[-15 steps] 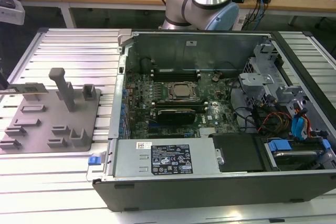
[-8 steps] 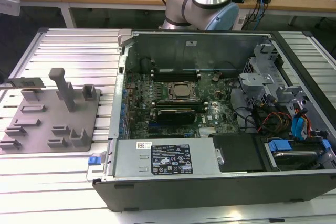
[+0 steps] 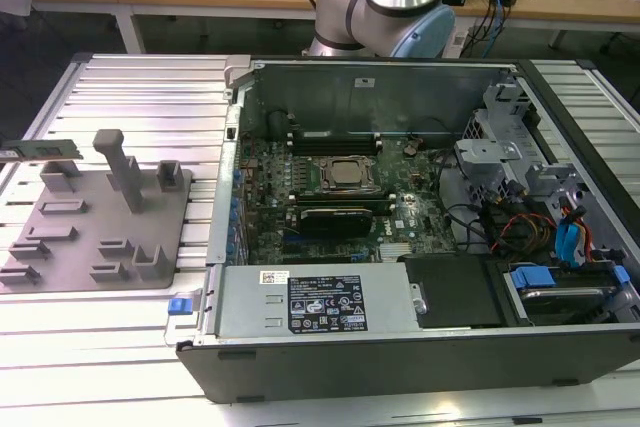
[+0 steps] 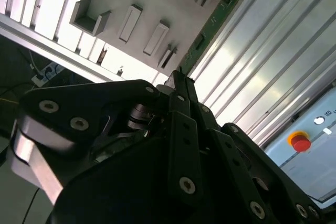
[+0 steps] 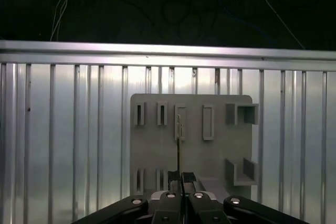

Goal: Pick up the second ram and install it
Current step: 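Pick up the second ram and move it above second insertion slot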

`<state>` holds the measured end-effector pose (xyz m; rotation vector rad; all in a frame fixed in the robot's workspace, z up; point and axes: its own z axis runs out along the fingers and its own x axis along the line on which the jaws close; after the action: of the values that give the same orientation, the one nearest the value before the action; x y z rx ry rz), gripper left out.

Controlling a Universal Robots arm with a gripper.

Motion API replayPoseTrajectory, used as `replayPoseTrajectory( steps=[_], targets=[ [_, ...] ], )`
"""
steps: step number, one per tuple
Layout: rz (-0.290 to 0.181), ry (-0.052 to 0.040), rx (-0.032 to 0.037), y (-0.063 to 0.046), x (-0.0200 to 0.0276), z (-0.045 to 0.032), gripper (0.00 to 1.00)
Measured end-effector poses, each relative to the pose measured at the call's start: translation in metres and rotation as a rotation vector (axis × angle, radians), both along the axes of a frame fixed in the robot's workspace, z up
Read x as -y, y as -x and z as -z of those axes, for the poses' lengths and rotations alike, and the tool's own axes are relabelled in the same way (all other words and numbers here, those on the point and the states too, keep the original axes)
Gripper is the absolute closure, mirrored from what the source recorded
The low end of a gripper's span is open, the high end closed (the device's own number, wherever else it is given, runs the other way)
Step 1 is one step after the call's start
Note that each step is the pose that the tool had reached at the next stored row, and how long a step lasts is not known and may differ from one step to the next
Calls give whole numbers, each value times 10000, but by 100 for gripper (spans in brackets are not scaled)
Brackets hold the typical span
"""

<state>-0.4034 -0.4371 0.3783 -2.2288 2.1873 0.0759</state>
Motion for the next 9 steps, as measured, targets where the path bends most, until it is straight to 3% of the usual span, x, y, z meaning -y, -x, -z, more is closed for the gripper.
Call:
replayPoseTrajectory(
  steps=[2,9],
  targets=[
    [0,0,3,0,-2,-85,91],
    [0,-1,7,0,-5,-275,91]
  ],
)
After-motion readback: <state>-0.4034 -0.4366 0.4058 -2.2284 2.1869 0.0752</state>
